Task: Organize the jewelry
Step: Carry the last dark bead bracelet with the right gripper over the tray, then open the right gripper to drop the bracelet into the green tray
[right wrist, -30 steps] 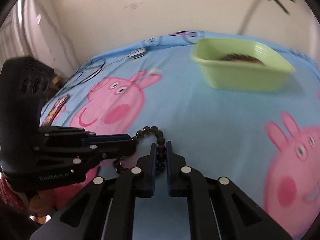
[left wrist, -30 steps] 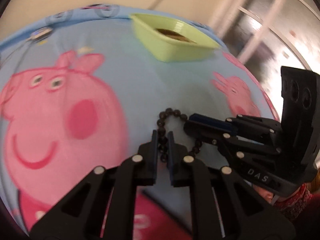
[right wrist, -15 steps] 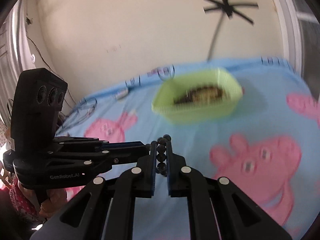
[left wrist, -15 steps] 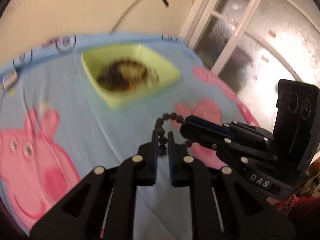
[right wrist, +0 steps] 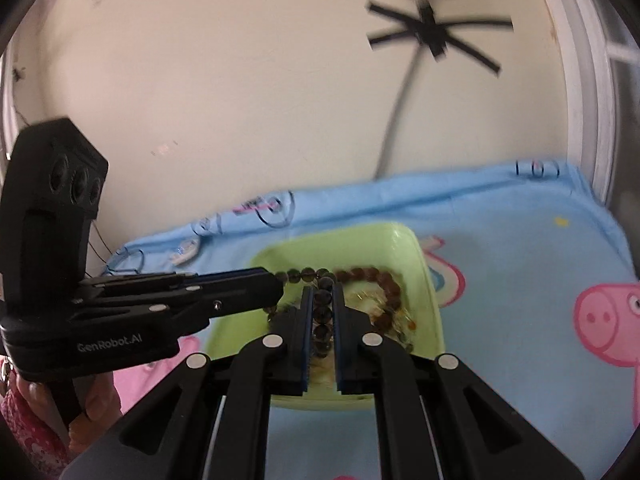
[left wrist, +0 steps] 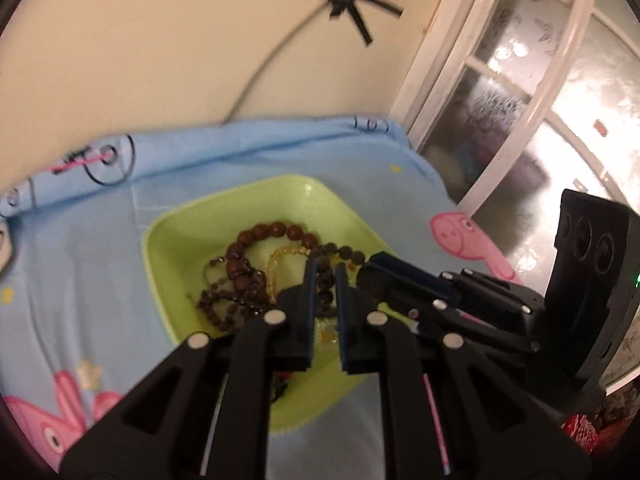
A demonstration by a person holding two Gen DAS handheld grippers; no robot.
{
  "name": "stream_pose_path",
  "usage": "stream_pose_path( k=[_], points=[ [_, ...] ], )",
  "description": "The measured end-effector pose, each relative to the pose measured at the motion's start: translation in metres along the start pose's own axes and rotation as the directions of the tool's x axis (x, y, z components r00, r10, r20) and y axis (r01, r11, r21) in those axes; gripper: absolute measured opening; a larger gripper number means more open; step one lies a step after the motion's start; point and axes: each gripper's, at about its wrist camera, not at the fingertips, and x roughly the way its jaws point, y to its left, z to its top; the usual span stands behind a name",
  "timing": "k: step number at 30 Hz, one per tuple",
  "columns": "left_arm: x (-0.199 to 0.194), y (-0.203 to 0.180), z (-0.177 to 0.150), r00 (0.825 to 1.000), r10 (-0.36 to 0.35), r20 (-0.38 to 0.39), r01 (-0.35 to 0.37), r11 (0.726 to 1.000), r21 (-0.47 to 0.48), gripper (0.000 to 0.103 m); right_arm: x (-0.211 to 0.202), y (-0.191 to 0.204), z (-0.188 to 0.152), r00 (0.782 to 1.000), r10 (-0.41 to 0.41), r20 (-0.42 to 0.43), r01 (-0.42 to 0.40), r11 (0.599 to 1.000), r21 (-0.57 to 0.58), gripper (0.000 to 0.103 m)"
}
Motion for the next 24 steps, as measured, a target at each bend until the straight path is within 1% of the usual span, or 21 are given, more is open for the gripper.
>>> stream_pose_path(
  k=[3, 6, 7, 9, 12, 14, 16, 18, 20, 23, 24],
  points=[
    [0.022, 0.005, -0.004, 0.999, 0.029, -0.045, -0.030, 0.999, -0.014, 0.009, 0.011, -0.013, -0.011, 1.000, -0.028, -0.001, 0.028, 0.999, 0.027, 0.000],
    [0.021, 0.009, -0.006, 0.998, 0.058, -0.039, -0.059, 0.998, -0.023, 0.009, 0.010, -0.021, -0.012, 1.000, -0.004, 0.028, 0.002, 0.999, 0.044, 0.000],
    [0.015, 0.010, -0.007, 0.998, 0.063, -0.027, -0.064, 0.998, -0.026, 0.009, 0.004, -0.022, -0.010, 0.998, 0.000, 0.060, -0.003, 0.999, 0.042, 0.000],
    [-0.007, 0.008, -0.009, 0.997, 0.081, 0.015, -0.081, 0.996, -0.024, 0.009, -0.010, -0.025, -0.008, 0.994, 0.003, 0.113, -0.010, 0.998, 0.066, 0.007],
    [-0.036, -0.002, -0.024, 0.989, 0.140, 0.056, -0.141, 0.990, 0.013, 0.009, -0.027, -0.021, -0.006, 0.991, 0.030, 0.132, -0.044, 0.994, 0.098, 0.008],
    [-0.055, -0.010, -0.045, 0.979, 0.188, 0.074, -0.192, 0.981, 0.042, 0.009, -0.041, -0.010, -0.011, 0.990, 0.042, 0.134, -0.055, 0.994, 0.096, 0.008],
    [-0.064, -0.013, -0.066, 0.972, 0.226, 0.065, -0.229, 0.972, 0.047, 0.010, -0.055, 0.003, -0.024, 0.992, 0.033, 0.122, -0.043, 0.995, 0.085, 0.009],
    [-0.072, -0.012, -0.090, 0.965, 0.257, 0.053, -0.259, 0.965, 0.033, 0.015, -0.063, 0.015, -0.041, 0.994, 0.021, 0.108, -0.032, 0.995, 0.093, 0.009],
    [-0.079, -0.010, -0.118, 0.959, 0.282, 0.038, -0.283, 0.959, 0.018, 0.016, -0.069, 0.025, -0.066, 0.997, 0.009, 0.083, -0.019, 0.992, 0.122, 0.009],
    [-0.084, -0.008, -0.147, 0.950, 0.313, 0.018, -0.313, 0.950, 0.007, 0.016, -0.074, 0.036, -0.103, 0.999, 0.012, 0.035, -0.019, 0.982, 0.189, 0.009],
    [-0.087, -0.008, -0.160, 0.943, 0.332, 0.014, -0.332, 0.943, 0.010, 0.016, -0.075, 0.038, -0.110, 1.000, 0.012, 0.023, -0.016, 0.980, 0.199, 0.009]
  ],
)
